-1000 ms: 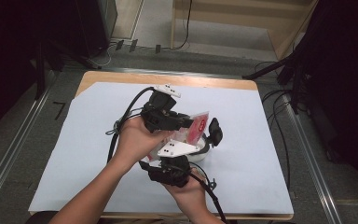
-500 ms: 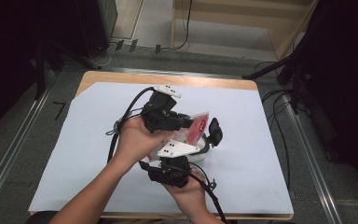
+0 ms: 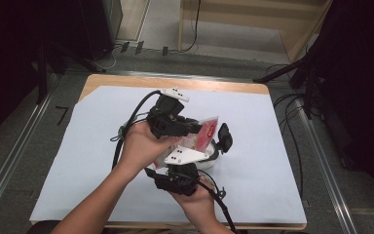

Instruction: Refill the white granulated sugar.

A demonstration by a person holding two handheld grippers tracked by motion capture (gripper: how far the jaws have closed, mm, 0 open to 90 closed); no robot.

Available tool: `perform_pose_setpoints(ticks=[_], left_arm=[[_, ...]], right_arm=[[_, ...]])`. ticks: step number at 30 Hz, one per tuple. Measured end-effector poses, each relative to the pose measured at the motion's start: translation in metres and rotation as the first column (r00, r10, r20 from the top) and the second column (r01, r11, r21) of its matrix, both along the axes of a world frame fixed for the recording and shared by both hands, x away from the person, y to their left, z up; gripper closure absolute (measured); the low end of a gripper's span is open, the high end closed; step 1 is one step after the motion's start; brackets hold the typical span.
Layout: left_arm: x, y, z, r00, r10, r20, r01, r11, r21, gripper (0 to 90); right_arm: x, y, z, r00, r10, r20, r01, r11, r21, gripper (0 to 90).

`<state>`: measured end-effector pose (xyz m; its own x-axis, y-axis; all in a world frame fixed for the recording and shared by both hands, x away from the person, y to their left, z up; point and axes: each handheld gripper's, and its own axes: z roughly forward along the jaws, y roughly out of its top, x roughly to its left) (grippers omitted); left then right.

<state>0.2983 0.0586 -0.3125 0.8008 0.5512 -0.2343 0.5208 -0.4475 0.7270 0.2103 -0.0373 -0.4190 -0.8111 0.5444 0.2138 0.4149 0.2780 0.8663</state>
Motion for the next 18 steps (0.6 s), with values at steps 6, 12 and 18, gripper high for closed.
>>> perform_pose_setpoints(ticks=[6,12,18], left_arm=[[-0.001,0.0,0.0,1.0,-0.003,0.001,0.003,1.0,0.005,76.9],[0.0,0.003,-0.004,0.9998,-0.004,-0.018,0.005,0.9996,0.026,76.9],[0.003,0.012,-0.005,0.9963,-0.012,-0.085,0.016,0.9988,0.046,77.1]], right_arm=[[0.0,0.001,0.0,1.0,0.008,0.006,-0.008,1.0,0.001,56.9],[0.0,0.002,-0.007,0.9999,0.011,0.012,-0.011,1.0,-0.012,56.3],[-0.003,0.005,-0.014,0.9991,0.025,0.033,-0.024,0.999,-0.033,54.6]])
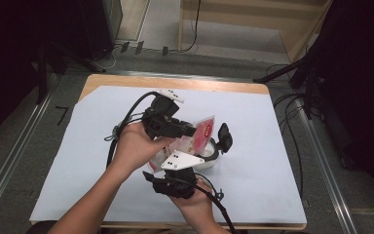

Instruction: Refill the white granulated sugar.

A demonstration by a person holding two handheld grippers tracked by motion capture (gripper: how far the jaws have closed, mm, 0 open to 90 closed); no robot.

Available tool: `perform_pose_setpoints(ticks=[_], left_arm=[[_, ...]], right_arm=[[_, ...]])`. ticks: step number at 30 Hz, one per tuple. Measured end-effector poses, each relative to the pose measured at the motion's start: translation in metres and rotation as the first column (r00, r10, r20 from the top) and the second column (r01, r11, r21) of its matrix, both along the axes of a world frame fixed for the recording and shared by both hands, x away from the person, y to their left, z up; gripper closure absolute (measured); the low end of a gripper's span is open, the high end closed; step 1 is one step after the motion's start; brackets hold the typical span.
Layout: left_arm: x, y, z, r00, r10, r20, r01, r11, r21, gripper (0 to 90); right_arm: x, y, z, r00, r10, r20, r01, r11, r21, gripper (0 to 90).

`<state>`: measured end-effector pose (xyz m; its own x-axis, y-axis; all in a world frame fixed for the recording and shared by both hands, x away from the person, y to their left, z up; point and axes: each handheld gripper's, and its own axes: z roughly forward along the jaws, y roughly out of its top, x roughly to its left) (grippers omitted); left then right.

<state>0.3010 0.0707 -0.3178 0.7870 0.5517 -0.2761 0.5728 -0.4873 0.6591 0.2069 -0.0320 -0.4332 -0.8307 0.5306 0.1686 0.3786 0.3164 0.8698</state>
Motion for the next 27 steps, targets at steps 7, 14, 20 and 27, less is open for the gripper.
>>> perform_pose_setpoints(ticks=[7,14,20,27], left_arm=[[0.003,0.008,-0.004,0.9978,-0.001,-0.067,0.001,1.0,0.007,77.0],[0.01,0.011,-0.013,0.9927,-0.009,-0.12,0.01,0.9999,0.008,76.9],[0.015,0.008,-0.024,0.9906,-0.021,-0.135,0.025,0.9993,0.028,76.9],[0.018,0.006,-0.032,0.988,-0.025,-0.153,0.029,0.9992,0.028,77.3]], right_arm=[[-0.002,0.004,-0.011,0.9993,0.026,-0.028,-0.027,1.0,-0.012,53.2],[-0.002,0.007,-0.021,0.9975,0.059,-0.039,-0.06,0.998,-0.037,52.1],[-0.002,0.009,-0.03,0.9954,0.088,-0.04,-0.09,0.994,-0.062,51.4],[-0.003,0.01,-0.036,0.9938,0.108,-0.029,-0.11,0.989,-0.103,51.1]])
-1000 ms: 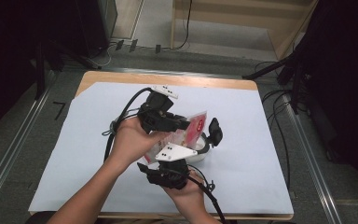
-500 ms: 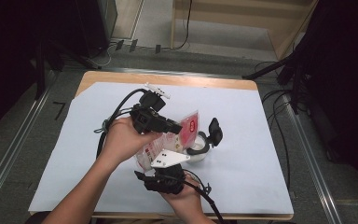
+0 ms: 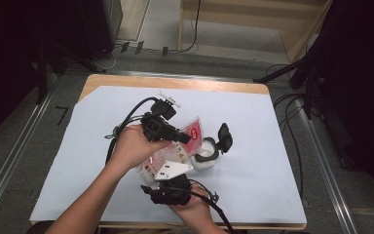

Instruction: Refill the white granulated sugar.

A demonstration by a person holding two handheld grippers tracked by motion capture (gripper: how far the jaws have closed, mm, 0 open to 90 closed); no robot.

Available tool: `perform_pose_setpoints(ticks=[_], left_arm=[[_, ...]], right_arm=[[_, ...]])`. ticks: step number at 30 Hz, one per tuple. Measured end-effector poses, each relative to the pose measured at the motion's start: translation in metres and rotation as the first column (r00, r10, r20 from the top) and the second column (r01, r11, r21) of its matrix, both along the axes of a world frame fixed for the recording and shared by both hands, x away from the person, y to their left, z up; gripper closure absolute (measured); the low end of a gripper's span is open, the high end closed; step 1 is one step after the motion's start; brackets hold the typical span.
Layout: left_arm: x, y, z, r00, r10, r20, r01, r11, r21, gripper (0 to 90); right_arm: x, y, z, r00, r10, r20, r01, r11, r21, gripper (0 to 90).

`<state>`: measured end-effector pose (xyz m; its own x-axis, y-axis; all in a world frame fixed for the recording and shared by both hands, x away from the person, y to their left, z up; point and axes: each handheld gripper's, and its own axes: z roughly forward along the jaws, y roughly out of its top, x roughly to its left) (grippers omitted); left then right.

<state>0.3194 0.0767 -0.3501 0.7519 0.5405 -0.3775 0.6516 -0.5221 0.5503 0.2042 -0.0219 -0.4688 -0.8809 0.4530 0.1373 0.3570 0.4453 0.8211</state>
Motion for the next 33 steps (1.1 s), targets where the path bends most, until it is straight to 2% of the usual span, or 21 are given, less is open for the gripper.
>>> perform_pose_setpoints(ticks=[1,6,10,11,14,17,22,26,31,33], left_arm=[[0.0,0.0,-0.001,1.0,0.001,0.0,-0.001,0.9999,-0.013,77.7],[0.0,0.0,-0.003,1.0,-0.007,0.003,0.007,0.9998,0.017,79.0],[-0.002,0.001,-0.003,0.9996,-0.011,0.027,0.01,0.9994,0.034,84.1],[-0.003,0.001,-0.002,0.9989,-0.017,0.044,0.015,0.9991,0.038,86.5],[-0.006,0.003,0.003,0.9982,-0.018,0.057,0.016,0.9992,0.037,87.5],[-0.009,0.009,0.01,0.997,-0.011,0.077,0.01,0.9998,0.016,87.7],[-0.014,0.02,0.022,0.9954,0.002,0.096,0.001,0.9997,-0.025,87.8],[-0.016,0.03,0.03,0.9927,0.024,0.118,-0.017,0.9983,-0.056,88.0],[-0.017,0.043,0.036,0.9913,0.038,0.126,-0.024,0.9939,-0.107,88.1],[-0.017,0.047,0.039,0.99,0.036,0.137,-0.021,0.9937,-0.111,88.2]], right_arm=[[0.0,0.0,-0.001,1.0,0.0,0.001,0.0,1.0,-0.004,51.0],[0.002,0.001,-0.005,0.9999,0.011,-0.003,-0.011,1.0,-0.018,50.7],[0.003,0.001,-0.006,0.9999,0.016,-0.003,-0.016,0.999,-0.028,50.9],[0.002,0.001,-0.006,0.9999,0.017,-0.002,-0.017,0.999,-0.032,50.9],[0.003,0.001,-0.005,0.9999,0.014,0.009,-0.014,0.999,-0.033,50.9],[0.003,0.0,-0.003,0.9995,0.016,0.026,-0.015,0.999,-0.029,50.8],[0.005,-0.005,0.002,0.9988,-0.011,0.047,0.012,1.0,-0.016,50.4],[0.008,-0.01,0.005,0.9975,-0.032,0.063,0.032,0.999,0.004,50.3],[0.013,-0.017,0.008,0.9943,-0.053,0.092,0.051,0.998,0.021,49.7],[0.015,-0.02,0.009,0.9937,-0.059,0.095,0.057,0.998,0.026,49.3]])
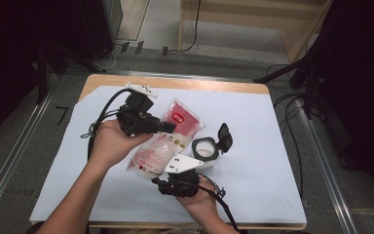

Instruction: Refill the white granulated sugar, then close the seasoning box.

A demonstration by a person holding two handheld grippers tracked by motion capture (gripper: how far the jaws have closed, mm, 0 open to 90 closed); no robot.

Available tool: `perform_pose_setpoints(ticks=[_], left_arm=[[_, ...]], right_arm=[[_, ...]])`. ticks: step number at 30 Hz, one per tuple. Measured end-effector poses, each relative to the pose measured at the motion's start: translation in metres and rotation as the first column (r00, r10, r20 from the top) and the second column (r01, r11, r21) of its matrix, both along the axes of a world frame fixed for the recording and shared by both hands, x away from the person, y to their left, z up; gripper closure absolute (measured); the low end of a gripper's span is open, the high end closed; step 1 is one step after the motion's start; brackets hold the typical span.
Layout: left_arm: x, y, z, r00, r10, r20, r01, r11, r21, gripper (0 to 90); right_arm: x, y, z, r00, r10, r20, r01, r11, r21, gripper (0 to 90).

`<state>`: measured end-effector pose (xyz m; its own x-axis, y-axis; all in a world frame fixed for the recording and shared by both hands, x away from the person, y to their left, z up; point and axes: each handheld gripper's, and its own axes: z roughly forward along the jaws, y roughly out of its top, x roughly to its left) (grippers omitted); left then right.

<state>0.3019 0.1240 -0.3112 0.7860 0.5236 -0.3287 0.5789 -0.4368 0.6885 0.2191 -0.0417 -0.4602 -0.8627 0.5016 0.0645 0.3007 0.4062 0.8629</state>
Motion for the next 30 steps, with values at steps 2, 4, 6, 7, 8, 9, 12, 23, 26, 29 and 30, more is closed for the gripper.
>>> perform_pose_setpoints(ticks=[2,4,6,7,8,9,12,23,26,29,30], left_arm=[[-0.001,0.003,0.002,1.0,-0.006,0.001,0.006,0.9999,-0.013,88.3],[-0.002,0.007,0.004,0.9999,-0.011,0.012,0.011,0.9998,-0.017,88.3],[-0.003,0.009,0.006,0.9996,-0.013,0.024,0.014,0.9997,-0.018,88.4],[-0.004,0.011,0.008,0.9993,-0.016,0.033,0.017,0.9998,-0.007,88.4],[-0.005,0.012,0.009,0.9989,-0.022,0.041,0.023,0.9997,-0.009,88.4],[-0.006,0.014,0.01,0.9984,-0.024,0.051,0.024,0.9997,-0.007,88.4],[-0.009,0.019,0.013,0.9979,-0.034,0.056,0.035,0.9993,-0.016,88.5],[-0.01,0.034,0.015,0.9977,-0.006,0.068,0.007,0.9999,-0.01,89.6],[-0.007,0.038,0.013,0.9976,0.014,0.068,-0.014,0.9999,-0.01,89.8],[-0.005,0.045,0.012,0.9952,0.048,0.086,-0.047,0.9988,-0.012,89.8],[-0.003,0.047,0.012,0.9941,0.059,0.091,-0.058,0.9982,-0.013,89.8]], right_arm=[[0.002,-0.002,0.001,0.9999,-0.011,0.006,0.011,1.0,0.007,49.1],[0.004,-0.005,0.002,0.9998,-0.02,0.002,0.02,1.0,0.018,48.8],[0.006,-0.007,0.002,0.9996,-0.03,0.003,0.029,0.999,0.018,48.6],[0.007,-0.009,0.002,0.9995,-0.033,0.002,0.033,0.999,0.019,48.6],[0.008,-0.01,0.003,0.9994,-0.035,-0.003,0.035,0.999,0.023,48.6],[0.01,-0.012,0.003,0.9991,-0.041,-0.009,0.041,0.999,0.024,48.5],[0.013,-0.016,0.004,0.9971,-0.057,-0.052,0.059,0.998,0.034,49.6],[0.023,-0.025,0.01,0.9895,-0.039,-0.139,0.042,0.999,0.02,51.5],[0.024,-0.028,0.012,0.9905,-0.04,-0.131,0.044,0.999,0.027,51.5],[0.026,-0.032,0.013,0.9879,-0.037,-0.15,0.043,0.999,0.031,51.4],[0.027,-0.033,0.013,0.9878,-0.032,-0.152,0.038,0.999,0.033,51.4]])
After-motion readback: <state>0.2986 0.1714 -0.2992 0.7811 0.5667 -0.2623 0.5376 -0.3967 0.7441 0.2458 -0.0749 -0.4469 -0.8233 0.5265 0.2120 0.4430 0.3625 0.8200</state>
